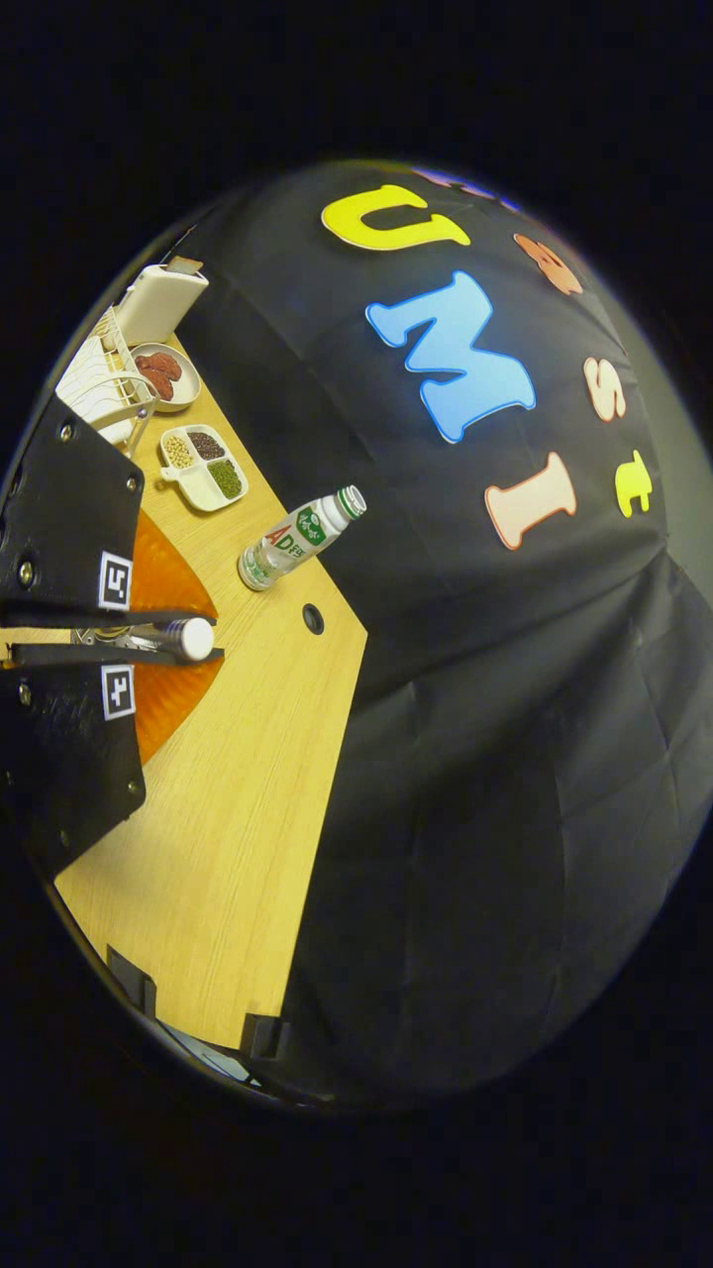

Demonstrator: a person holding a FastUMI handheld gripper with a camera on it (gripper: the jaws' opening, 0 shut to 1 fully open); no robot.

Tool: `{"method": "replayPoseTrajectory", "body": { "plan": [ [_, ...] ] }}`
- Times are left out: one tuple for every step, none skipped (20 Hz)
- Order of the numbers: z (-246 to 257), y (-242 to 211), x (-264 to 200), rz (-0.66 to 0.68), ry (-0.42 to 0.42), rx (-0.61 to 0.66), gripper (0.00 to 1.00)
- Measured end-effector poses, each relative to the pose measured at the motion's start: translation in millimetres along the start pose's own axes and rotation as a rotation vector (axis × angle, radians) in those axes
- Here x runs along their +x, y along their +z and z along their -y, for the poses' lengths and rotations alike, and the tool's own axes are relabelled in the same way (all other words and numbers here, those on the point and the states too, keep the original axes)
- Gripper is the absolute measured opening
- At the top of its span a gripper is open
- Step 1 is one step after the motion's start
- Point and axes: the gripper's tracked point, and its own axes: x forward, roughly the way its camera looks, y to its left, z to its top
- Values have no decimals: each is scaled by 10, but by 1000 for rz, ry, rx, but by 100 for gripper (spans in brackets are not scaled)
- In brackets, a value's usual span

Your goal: Take the plate from the dish rack, then take the spoon from the basket and place it into the plate.

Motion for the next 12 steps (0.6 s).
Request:
{"method": "replayPoseTrajectory", "body": {
  "plan": [
    [-49,96,-88,22,-3,-25,6],
    [-91,184,-177,44,-4,-46,6],
    [-158,285,-283,67,-1,-61,6],
    [-205,384,-400,92,0,-77,6],
    [-247,485,-532,119,-4,-96,6],
    [-291,557,-662,142,-3,-112,6],
    [-343,615,-800,158,3,-122,6],
    [-400,617,-930,167,14,-132,6],
    [-458,607,-1055,172,26,-144,6],
    [-498,567,-1168,171,40,-162,6],
    [-547,502,-1276,164,53,-187,6],
    [-590,409,-1373,154,68,-217,6]
  ]
}}
